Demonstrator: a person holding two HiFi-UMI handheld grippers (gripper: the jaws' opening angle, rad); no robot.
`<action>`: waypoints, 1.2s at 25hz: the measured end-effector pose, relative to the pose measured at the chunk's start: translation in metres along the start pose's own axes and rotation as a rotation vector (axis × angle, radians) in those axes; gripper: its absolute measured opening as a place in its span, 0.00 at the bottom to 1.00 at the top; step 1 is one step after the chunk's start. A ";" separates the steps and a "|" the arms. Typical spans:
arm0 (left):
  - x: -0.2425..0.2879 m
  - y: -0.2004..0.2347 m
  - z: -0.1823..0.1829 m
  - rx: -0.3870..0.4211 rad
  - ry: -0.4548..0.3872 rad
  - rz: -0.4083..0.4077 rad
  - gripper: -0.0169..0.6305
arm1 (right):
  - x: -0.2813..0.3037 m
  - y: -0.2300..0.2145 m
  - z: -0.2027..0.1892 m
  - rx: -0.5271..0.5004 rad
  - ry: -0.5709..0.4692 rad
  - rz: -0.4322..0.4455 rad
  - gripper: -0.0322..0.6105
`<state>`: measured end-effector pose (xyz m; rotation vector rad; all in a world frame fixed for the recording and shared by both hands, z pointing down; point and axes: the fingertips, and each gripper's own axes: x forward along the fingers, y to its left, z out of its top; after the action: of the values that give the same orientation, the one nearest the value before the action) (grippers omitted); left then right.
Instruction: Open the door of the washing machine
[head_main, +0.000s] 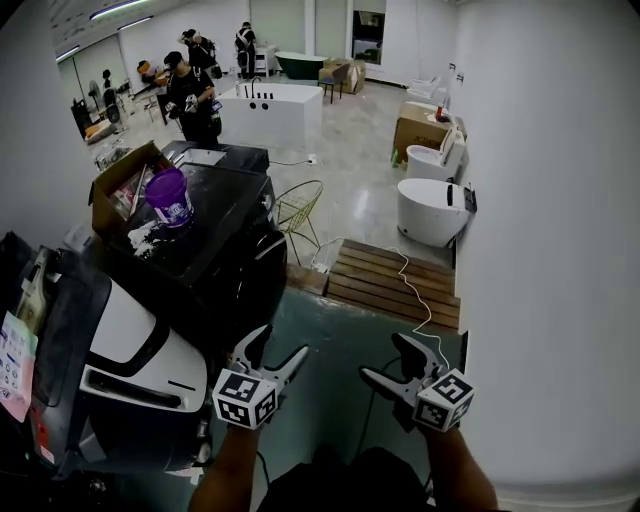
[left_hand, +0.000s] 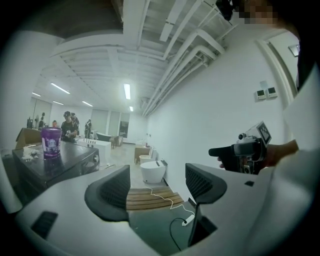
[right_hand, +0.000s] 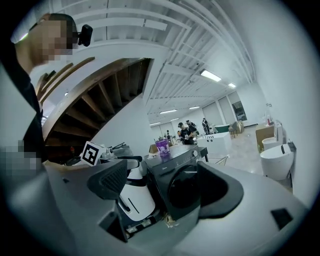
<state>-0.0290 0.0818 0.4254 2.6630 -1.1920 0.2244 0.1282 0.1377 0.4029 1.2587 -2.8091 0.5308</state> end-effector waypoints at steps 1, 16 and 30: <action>0.002 0.005 0.003 0.006 -0.004 0.001 0.59 | 0.005 -0.001 0.002 -0.006 0.000 0.008 0.71; 0.098 0.091 0.008 -0.028 0.035 0.068 0.55 | 0.110 -0.105 0.013 0.067 0.043 0.090 0.69; 0.252 0.162 0.046 -0.156 0.080 0.149 0.52 | 0.235 -0.250 0.075 0.144 0.111 0.292 0.67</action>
<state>0.0185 -0.2162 0.4589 2.4122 -1.3252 0.2486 0.1603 -0.2102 0.4427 0.8062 -2.9187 0.8001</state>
